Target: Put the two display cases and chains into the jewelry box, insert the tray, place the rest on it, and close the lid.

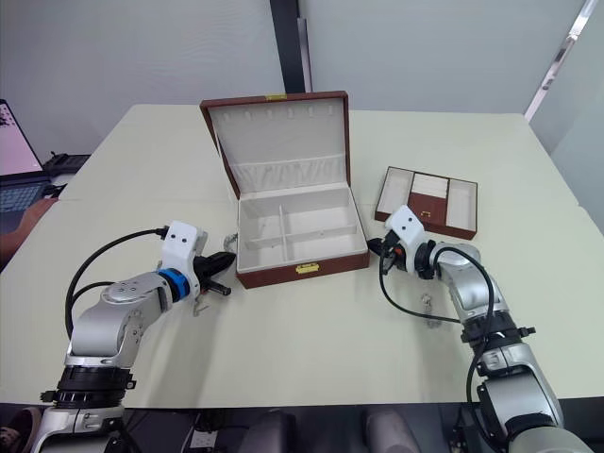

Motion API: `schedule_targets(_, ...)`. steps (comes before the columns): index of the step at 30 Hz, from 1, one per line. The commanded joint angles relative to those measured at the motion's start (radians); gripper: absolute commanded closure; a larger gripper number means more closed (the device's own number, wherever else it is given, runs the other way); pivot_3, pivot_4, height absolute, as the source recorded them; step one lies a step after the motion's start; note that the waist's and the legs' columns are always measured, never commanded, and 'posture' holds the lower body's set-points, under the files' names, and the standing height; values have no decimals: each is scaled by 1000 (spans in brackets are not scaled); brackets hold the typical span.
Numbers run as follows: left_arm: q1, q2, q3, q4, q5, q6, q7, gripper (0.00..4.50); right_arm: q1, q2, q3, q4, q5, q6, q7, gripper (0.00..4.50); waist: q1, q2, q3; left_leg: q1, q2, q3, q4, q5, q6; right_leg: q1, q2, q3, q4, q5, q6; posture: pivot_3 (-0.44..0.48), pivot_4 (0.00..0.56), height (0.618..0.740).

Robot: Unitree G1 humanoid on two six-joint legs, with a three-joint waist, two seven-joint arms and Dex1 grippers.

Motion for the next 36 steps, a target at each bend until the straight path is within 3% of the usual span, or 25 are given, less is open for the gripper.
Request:
schedule_targets(1, -14, -10, -18, -9, 5, -6, -12, 4500, 9, 5, -2, -75, 19, 8, 7, 4474, 0, 0, 0, 0, 0, 0, 0, 0, 0, 0, 0, 0, 0, 0, 0, 0, 150, 740)
schedule_targets(15, -41, -35, -54, 31, 25, -36, -47, 4500, 108, -26, -2, -243, 70, 93, 54, 4474, 2, 0, 0, 0, 0, -1, 0, 0, 0, 1, 0, -1, -1, 0, 0, 0, 150, 740)
schedule_targets(36, -83, -24, -60, 93, 56, -68, -92, 4500, 156, -20, -6, -312, 86, 141, 27, 4474, 5, 0, 0, 0, 0, -2, 0, 0, 0, 1, 0, -1, -1, 0, 0, 0, 150, 740)
